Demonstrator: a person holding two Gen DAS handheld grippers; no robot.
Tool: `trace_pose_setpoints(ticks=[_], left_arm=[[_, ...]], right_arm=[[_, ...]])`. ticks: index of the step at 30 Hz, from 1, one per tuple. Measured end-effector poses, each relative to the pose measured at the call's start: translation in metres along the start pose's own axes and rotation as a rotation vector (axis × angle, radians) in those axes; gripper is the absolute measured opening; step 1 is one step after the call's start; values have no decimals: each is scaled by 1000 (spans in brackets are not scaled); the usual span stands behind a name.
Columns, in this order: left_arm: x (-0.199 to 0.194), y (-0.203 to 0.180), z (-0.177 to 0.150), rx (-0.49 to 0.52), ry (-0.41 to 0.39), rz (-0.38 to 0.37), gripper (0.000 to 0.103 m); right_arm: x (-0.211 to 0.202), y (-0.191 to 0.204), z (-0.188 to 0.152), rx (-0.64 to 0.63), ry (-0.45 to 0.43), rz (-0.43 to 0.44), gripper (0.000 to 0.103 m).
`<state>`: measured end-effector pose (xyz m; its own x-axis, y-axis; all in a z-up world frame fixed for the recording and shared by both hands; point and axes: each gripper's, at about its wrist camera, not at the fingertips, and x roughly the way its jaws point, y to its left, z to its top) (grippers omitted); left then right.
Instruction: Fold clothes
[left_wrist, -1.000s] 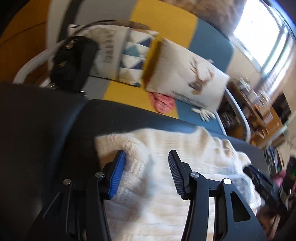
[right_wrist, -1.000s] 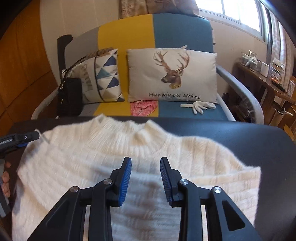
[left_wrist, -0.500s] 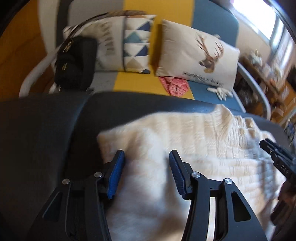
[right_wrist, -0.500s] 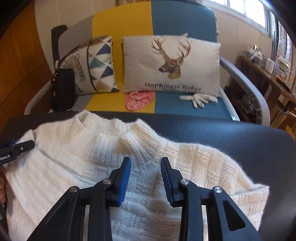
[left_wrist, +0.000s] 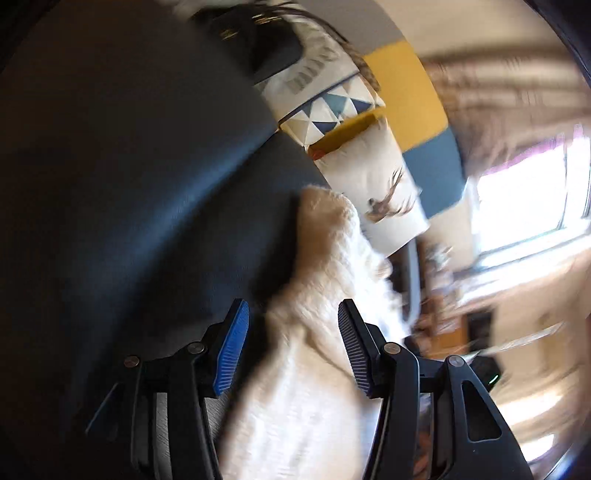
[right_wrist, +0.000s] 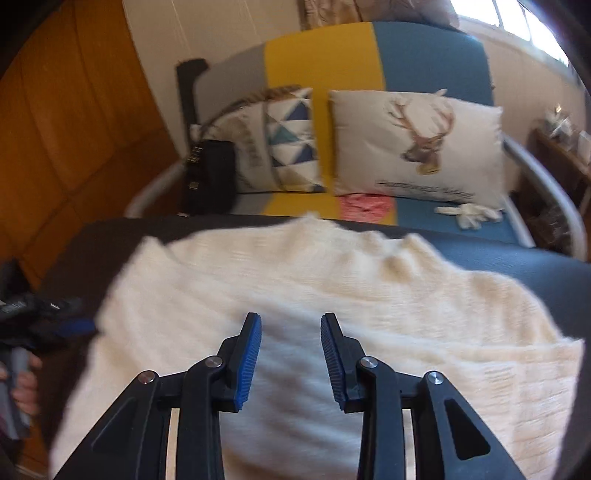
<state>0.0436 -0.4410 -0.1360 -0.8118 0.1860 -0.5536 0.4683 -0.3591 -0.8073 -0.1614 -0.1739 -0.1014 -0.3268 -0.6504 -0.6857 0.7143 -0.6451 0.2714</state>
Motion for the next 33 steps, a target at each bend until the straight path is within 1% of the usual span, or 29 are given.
trace_pose_setpoints(ticks=[3, 5, 8, 9, 10, 12, 14, 17, 18, 20, 22, 23, 24, 27, 30, 33], left_arm=[[17, 12, -3, -141, 21, -88, 54], [27, 22, -6, -250, 29, -110, 54], [28, 24, -6, -321, -3, -169, 54], [28, 28, -8, -369, -8, -212, 54], [29, 29, -10, -401, -6, -236, 54], [22, 29, -14, -408, -40, -230, 54], [15, 28, -17, -400, -72, -234, 54], [19, 38, -20, -438, -42, -248, 54], [19, 40, -20, -441, -43, -241, 54], [14, 35, -17, -364, -47, -177, 54], [3, 22, -10, -167, -62, -42, 53], [0, 15, -6, -51, -64, 35, 53], [-3, 5, -3, 92, -60, 140, 53], [-5, -12, 1, 361, -78, 293, 53], [3, -26, -1, 596, -96, 368, 53], [14, -27, 0, 688, -53, 347, 53]], right_arm=[[7, 20, -3, -11, 31, 24, 33], [14, 30, -6, -17, 56, 25, 33], [22, 40, -14, -33, 92, 7, 33], [24, 43, -17, -36, 102, 3, 33], [26, 44, -19, -40, 112, -2, 33], [31, 45, -25, -46, 133, -11, 33], [31, 44, -29, -41, 121, -11, 34], [32, 42, -30, -37, 121, -7, 34], [32, 42, -30, -43, 121, -9, 34], [32, 44, -30, -57, 121, -11, 34], [31, 45, -31, -65, 120, -11, 34], [31, 44, -31, -67, 120, -10, 34], [31, 44, -31, -70, 119, -8, 34], [31, 45, -33, -81, 111, -8, 34], [30, 46, -34, -74, 100, -13, 34], [30, 47, -35, -78, 96, -18, 34]])
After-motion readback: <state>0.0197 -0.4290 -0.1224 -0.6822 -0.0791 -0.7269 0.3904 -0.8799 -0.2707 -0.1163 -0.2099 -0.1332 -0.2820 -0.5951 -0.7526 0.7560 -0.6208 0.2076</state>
